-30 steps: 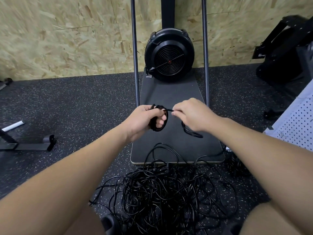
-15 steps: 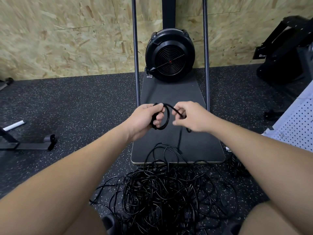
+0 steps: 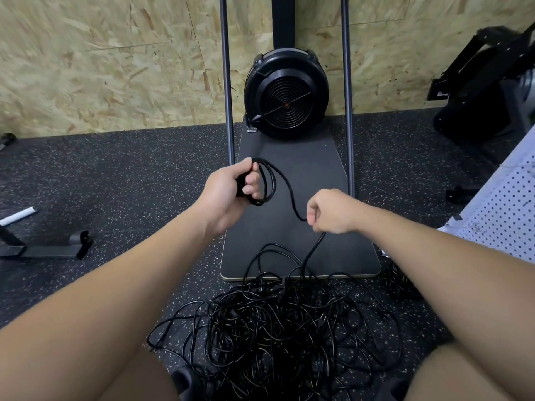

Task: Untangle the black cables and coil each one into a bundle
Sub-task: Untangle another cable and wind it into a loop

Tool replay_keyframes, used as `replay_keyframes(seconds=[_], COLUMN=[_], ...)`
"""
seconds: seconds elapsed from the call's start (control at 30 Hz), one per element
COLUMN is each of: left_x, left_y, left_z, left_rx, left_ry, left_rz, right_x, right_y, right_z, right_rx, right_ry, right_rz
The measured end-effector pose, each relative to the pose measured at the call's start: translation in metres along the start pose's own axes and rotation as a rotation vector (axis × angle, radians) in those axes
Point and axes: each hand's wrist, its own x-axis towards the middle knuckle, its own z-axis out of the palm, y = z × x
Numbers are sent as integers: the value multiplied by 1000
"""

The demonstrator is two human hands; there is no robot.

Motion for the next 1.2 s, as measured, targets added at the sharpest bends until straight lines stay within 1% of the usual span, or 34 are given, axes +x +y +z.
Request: replay_keyframes(seconds=[0.1, 0.17, 0.2, 0.33, 0.4, 0.5, 0.57, 0.67, 0.7, 0.73, 0.8, 0.87, 0.93, 1.0, 1.07, 1.13, 1.17, 1.2], left_x=[-1, -2, -3, -6, -6, -3, -2, -5, -7, -9, -11, -11, -10, -9, -7, -6, -5, -6], left_y=[-2, -5, -7, -7, -3, -2, -3, -3, -4, -4, -5, -7, -8, -11, -14, -17, -19, -21], left_z=[-1, 3, 6, 11, 10, 8, 6, 7, 9, 11, 14, 15, 15, 16, 16, 14, 12, 11], left_rx=[17, 42, 56, 52, 44, 48, 59, 97, 115, 134, 184, 217, 206, 187, 221, 321, 382, 441], left_ry=[-12, -28, -33, -12, 19, 86, 125, 109, 97, 87, 76, 65, 68, 77, 66, 26, 2, -20], left_rz=[-22, -35, -37, -12, 6, 49, 78, 98, 96, 93, 104, 128, 143, 147, 154, 166, 170, 171], right_x=[-1, -2, -3, 3, 3, 6, 11, 17, 18, 19, 22, 22, 18, 12, 5, -3, -7, -10], right_y=[-8, -17, -21, -37, -42, -42, -41, -41, -40, -39, -34, -30, -29, -33, -45, -56, -60, -62], right_z=[7, 13, 16, 25, 25, 25, 23, 14, 13, 12, 17, 22, 24, 22, 17, 14, 12, 10], right_rx=[85, 12, 15, 346, 431, 603, 818, 1257, 1356, 1382, 1281, 1129, 898, 568, 272, 112, 71, 47], right_ry=[-15, -24, -5, 35, 91, 156, 212, 306, 332, 350, 349, 286, 208, 128, 39, -101, -157, -174], right_rz=[-45, -80, -87, -36, 2, 117, 186, 335, 392, 446, 525, 555, 516, 335, 80, -99, -156, -196])
